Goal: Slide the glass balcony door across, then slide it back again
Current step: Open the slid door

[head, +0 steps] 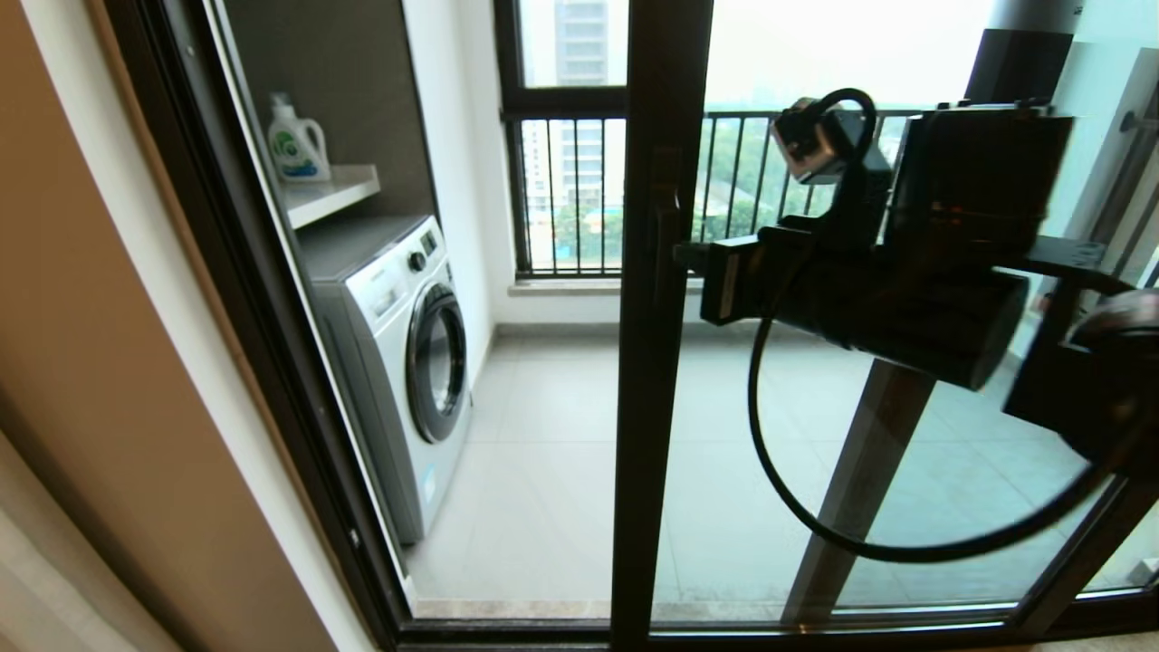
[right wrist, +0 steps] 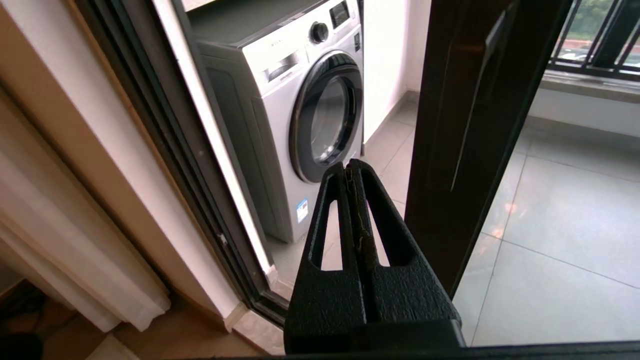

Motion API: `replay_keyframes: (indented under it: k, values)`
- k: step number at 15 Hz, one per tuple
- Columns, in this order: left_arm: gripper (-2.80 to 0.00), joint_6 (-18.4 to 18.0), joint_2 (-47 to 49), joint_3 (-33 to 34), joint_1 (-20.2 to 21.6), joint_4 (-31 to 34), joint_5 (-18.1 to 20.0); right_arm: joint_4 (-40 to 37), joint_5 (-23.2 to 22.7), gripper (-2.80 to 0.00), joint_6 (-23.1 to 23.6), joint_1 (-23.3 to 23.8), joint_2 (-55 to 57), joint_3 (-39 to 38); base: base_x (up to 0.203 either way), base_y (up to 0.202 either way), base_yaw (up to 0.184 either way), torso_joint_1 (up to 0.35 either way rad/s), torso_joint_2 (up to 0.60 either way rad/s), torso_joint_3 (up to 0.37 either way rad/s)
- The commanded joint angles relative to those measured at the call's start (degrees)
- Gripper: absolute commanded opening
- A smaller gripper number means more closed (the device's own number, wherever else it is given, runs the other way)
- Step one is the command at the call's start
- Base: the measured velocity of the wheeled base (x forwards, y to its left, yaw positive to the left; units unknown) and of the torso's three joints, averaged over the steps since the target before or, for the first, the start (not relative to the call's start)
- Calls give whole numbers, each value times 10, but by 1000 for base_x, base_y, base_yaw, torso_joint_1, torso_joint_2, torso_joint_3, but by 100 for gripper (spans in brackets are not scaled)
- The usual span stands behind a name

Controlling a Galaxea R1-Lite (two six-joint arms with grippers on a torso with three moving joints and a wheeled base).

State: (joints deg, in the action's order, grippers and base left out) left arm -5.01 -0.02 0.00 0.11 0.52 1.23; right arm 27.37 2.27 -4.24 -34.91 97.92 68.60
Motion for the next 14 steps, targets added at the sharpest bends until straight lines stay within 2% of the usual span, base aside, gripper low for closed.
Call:
replay_keyframes:
  k: [1,8,11,14]
  values:
    - [-280,0,1,0,1,0,0,5,19,-280,-1,12,108,72,0,0,0,0,0,0]
    - [-280,0,1,0,1,0,0,-11,33,-280,-5,42,232,275,0,0,0,0,0,0]
    - [-280,0,1,0,0,0,0,-20,40,-280,-5,57,258,312,0,0,0,0,0,0]
    - [-280,-1,1,0,1,0,0,-23,63,-280,-5,67,258,316,0,0,0,0,0,0]
